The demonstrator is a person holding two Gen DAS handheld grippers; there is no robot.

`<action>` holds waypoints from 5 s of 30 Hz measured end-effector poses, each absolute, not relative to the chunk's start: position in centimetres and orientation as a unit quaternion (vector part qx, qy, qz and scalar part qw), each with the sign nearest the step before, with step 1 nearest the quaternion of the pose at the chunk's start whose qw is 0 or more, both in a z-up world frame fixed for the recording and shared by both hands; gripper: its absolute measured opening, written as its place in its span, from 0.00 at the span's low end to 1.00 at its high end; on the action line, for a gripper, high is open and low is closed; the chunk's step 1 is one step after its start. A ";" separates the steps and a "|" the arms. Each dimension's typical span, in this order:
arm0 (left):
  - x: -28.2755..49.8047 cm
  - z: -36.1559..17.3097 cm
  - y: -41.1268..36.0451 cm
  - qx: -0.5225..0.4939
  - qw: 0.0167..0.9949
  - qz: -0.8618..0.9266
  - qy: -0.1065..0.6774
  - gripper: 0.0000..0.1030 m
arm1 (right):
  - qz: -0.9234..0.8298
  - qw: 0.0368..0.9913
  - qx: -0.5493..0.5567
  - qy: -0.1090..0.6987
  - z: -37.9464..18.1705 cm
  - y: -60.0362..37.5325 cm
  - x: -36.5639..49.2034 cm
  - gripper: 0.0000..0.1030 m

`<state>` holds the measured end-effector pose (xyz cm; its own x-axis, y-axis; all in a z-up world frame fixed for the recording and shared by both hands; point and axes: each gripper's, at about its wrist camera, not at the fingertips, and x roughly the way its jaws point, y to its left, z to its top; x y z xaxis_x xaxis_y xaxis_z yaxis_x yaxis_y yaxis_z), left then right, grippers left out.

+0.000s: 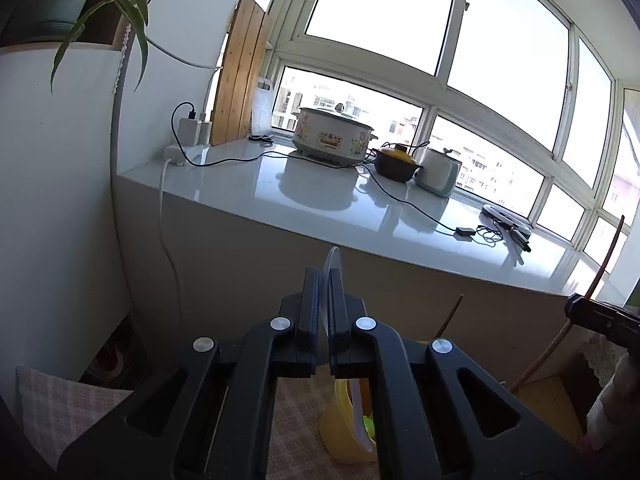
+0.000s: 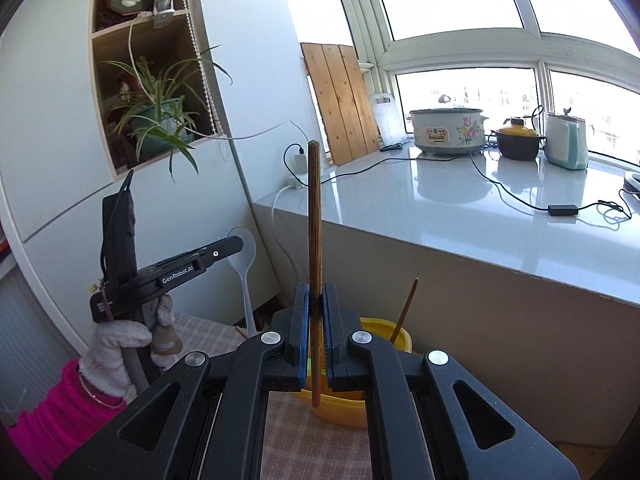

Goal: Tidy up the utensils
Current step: 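Lower the white spoon into the container and open the left tool while the right tool holds its chopstick, then lower the chopstick into the container and open the right tool, then close the left tool on a black chopstick while the right tool grasps a wooden chopstick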

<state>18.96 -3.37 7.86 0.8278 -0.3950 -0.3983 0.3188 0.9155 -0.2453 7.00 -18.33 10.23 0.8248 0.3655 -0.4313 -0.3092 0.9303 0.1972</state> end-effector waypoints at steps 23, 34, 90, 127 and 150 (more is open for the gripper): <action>22.6 4.2 -6.4 -0.108 0.937 -0.219 0.250 0.01 | 0.147 0.944 0.042 0.291 6.0 -18.2 10.4 0.05; 21.1 4.0 -6.2 -0.103 0.931 -0.234 0.259 0.13 | 0.146 0.933 0.048 0.325 4.0 -17.9 10.5 0.05; 12.9 -13.7 3.2 -0.146 0.838 -0.110 0.514 0.29 | 0.221 0.893 -0.030 0.392 -3.9 -9.9 3.1 0.34; 7.9 -12.6 9.7 -0.131 0.846 -0.078 0.512 0.07 | 0.264 0.800 -0.096 0.530 -12.0 1.6 11.7 0.27; 9.5 -12.0 8.8 -0.093 0.845 -0.073 0.522 0.07 | 0.265 0.773 -0.062 0.573 -12.9 2.6 14.3 0.17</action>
